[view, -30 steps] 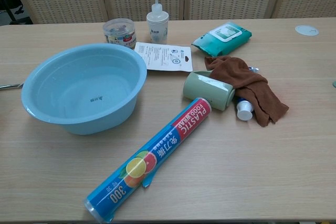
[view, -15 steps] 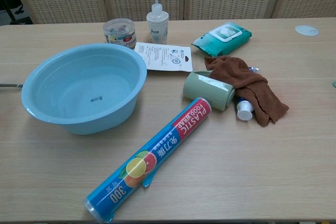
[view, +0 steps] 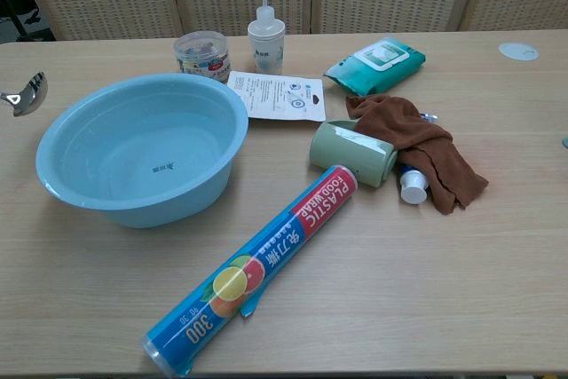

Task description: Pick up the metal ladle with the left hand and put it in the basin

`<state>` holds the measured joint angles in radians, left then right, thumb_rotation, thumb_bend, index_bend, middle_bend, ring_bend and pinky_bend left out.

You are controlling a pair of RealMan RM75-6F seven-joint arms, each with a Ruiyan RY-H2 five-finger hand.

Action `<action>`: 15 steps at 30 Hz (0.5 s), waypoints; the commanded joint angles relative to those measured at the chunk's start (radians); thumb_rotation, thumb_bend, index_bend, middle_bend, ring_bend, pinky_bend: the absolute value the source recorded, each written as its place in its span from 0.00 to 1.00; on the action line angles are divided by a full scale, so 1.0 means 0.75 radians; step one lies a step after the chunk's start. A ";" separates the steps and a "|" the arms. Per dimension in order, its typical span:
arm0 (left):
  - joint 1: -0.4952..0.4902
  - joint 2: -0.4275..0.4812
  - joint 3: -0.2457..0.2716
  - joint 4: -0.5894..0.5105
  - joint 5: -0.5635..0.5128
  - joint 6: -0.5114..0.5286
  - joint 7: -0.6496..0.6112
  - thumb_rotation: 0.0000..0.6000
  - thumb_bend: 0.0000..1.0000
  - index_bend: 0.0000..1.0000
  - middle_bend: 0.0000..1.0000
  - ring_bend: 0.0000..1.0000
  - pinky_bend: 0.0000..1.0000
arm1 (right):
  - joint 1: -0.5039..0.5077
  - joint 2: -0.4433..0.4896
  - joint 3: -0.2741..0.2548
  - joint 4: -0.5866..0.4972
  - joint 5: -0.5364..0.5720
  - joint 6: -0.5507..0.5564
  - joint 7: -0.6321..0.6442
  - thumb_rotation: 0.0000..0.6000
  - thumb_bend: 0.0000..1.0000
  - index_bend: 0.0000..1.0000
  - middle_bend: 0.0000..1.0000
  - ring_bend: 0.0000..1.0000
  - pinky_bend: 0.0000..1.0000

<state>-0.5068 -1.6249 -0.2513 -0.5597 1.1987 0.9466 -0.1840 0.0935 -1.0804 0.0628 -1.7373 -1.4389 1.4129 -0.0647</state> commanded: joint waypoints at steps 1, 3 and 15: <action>0.042 0.139 -0.007 -0.157 0.021 0.103 0.072 1.00 0.41 0.84 0.93 0.80 0.84 | 0.000 0.003 -0.001 -0.004 -0.002 -0.001 0.005 1.00 0.00 0.00 0.00 0.00 0.00; 0.061 0.257 0.014 -0.284 0.070 0.150 0.081 1.00 0.41 0.84 0.93 0.80 0.84 | -0.001 0.006 -0.003 -0.010 -0.007 0.001 0.008 1.00 0.00 0.00 0.00 0.00 0.00; 0.022 0.546 0.012 -0.913 0.098 0.156 0.310 1.00 0.41 0.85 0.93 0.80 0.84 | -0.008 0.035 0.004 -0.033 -0.021 0.024 0.052 1.00 0.00 0.00 0.00 0.00 0.00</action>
<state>-0.4667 -1.2569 -0.2406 -1.1473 1.2682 1.0680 -0.0335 0.0881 -1.0567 0.0643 -1.7613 -1.4554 1.4297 -0.0290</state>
